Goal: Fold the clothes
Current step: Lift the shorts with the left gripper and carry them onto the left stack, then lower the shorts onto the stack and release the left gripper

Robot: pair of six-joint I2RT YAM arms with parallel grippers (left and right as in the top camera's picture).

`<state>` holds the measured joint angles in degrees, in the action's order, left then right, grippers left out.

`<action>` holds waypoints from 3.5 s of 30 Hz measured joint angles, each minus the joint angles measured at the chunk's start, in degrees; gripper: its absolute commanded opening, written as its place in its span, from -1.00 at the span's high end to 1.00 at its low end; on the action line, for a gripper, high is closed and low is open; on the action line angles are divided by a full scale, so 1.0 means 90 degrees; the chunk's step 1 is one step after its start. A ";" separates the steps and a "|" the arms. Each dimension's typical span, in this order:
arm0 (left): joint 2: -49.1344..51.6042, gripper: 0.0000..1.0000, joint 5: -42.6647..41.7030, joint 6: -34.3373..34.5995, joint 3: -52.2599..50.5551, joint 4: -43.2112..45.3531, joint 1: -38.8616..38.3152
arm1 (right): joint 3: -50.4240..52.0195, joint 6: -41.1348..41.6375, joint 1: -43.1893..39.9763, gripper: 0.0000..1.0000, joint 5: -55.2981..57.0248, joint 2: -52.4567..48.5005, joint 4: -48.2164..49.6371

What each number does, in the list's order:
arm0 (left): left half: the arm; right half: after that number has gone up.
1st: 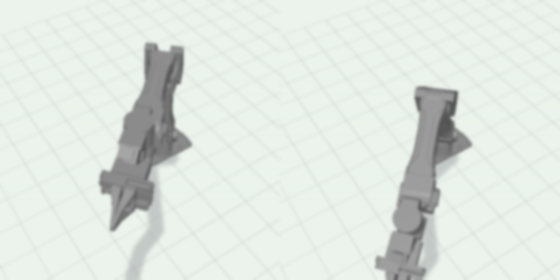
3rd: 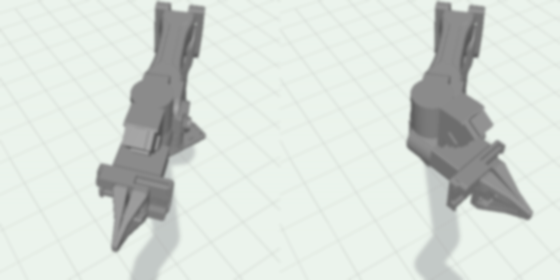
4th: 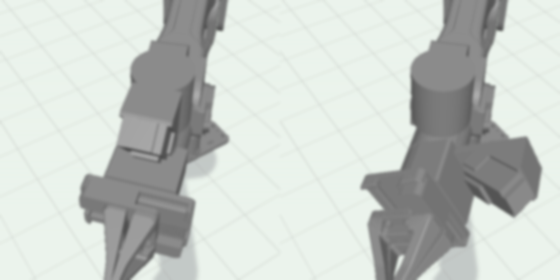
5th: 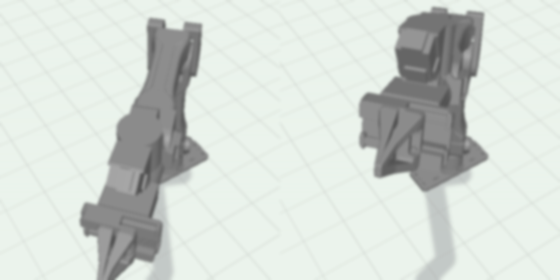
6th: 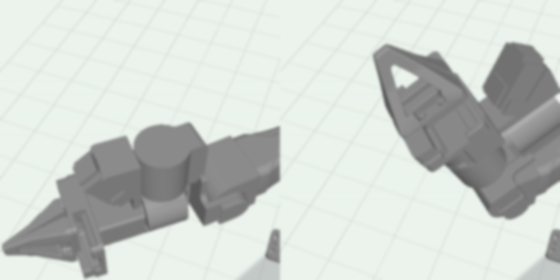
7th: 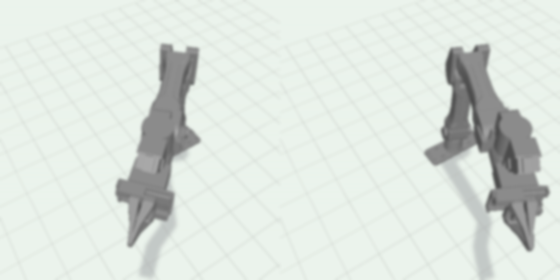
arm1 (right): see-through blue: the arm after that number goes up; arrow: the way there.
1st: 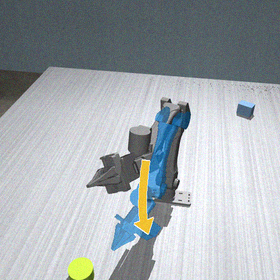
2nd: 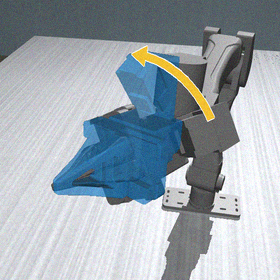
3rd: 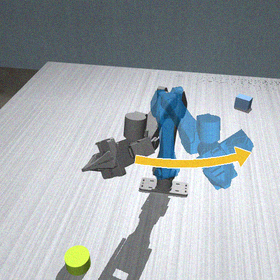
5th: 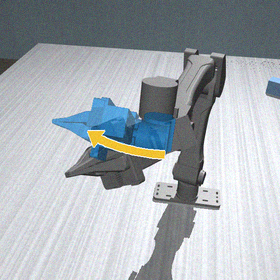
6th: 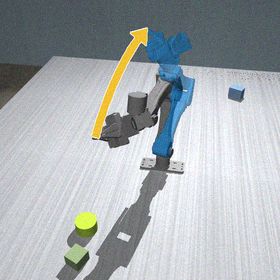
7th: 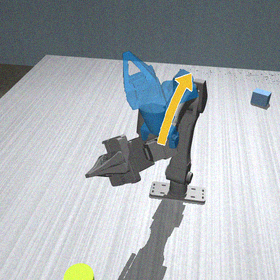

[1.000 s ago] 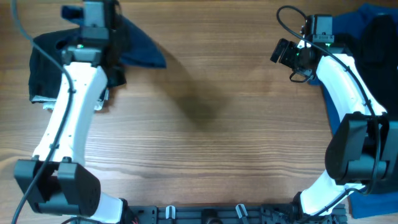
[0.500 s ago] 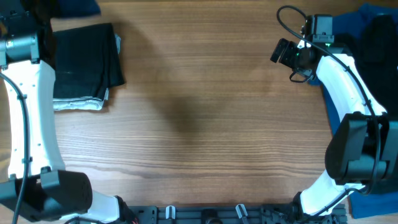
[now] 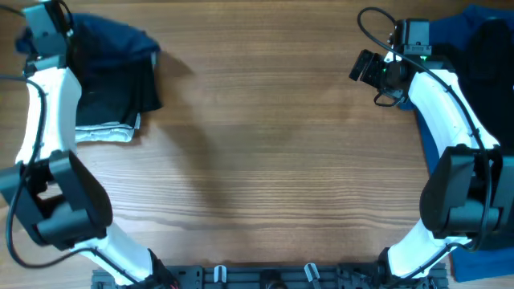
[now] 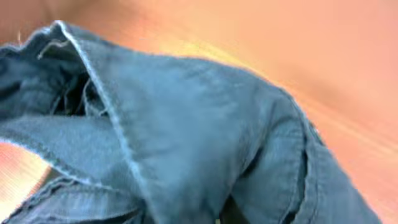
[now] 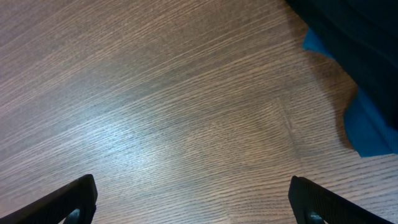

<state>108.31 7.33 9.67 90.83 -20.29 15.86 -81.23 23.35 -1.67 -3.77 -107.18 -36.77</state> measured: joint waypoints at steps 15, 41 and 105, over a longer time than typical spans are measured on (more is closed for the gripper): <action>0.0675 0.92 -0.0267 -0.0731 -0.0010 -0.0138 0.0376 | 0.0000 0.0000 0.0000 -0.99 0.0000 0.0000 0.0000; -0.0848 0.92 -0.1717 0.1916 -0.0646 -0.1914 0.0352 | 0.0000 0.0000 0.0000 -0.99 0.0000 0.0000 0.0002; 0.0277 0.92 -0.2378 -0.1401 -0.0488 0.0758 0.0651 | 0.0000 0.0000 0.0000 -0.99 0.0000 0.0000 0.0002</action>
<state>110.80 -14.06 -2.94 86.43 -13.47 21.71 -81.23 23.35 -1.67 -3.77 -107.18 -36.75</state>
